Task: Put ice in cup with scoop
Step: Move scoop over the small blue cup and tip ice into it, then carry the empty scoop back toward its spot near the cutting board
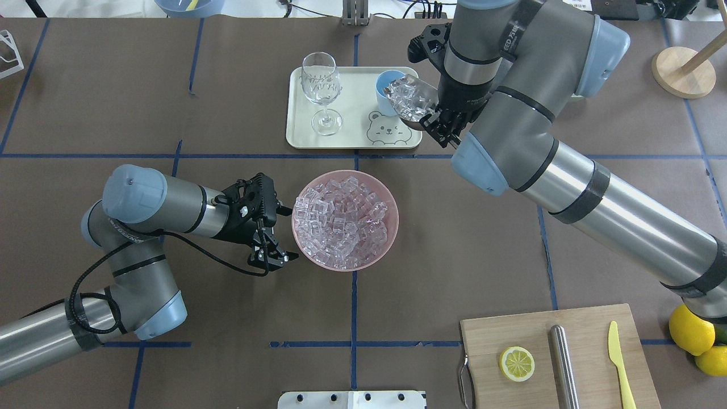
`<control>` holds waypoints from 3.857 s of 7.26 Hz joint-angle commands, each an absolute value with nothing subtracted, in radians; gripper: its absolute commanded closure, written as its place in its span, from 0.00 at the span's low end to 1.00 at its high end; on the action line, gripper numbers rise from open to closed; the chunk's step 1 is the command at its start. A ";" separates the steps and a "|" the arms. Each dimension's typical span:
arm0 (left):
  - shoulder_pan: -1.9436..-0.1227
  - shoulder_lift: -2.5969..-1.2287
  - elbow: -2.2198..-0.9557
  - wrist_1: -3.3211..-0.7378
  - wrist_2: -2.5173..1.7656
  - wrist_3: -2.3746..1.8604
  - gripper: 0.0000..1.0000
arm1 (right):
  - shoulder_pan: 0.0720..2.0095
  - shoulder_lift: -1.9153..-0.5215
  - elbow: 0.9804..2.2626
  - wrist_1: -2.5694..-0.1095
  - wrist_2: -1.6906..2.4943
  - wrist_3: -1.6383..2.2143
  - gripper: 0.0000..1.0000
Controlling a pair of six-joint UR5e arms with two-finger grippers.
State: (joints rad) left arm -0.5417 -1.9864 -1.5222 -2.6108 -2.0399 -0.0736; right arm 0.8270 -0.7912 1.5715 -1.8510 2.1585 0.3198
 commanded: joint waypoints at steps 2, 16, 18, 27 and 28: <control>-0.540 -1.987 -1.522 -2.612 -2.039 -0.074 0.00 | 0.838 -0.764 1.543 -1.968 2.169 0.220 1.00; -0.531 -1.988 -1.514 -2.612 -2.037 -0.071 0.00 | 0.887 -0.469 1.226 -2.307 2.122 -0.101 1.00; -0.531 -1.983 -1.512 -2.612 -2.037 -0.069 0.00 | 0.887 -0.482 1.245 -2.306 2.125 -0.114 1.00; -0.546 -1.979 -1.520 -2.611 -2.039 -0.095 0.00 | 0.778 -1.351 2.028 -1.695 1.999 1.112 1.00; -0.545 -1.977 -1.519 -2.611 -2.039 -0.095 0.00 | 0.743 -1.505 2.029 -1.539 1.974 1.115 1.00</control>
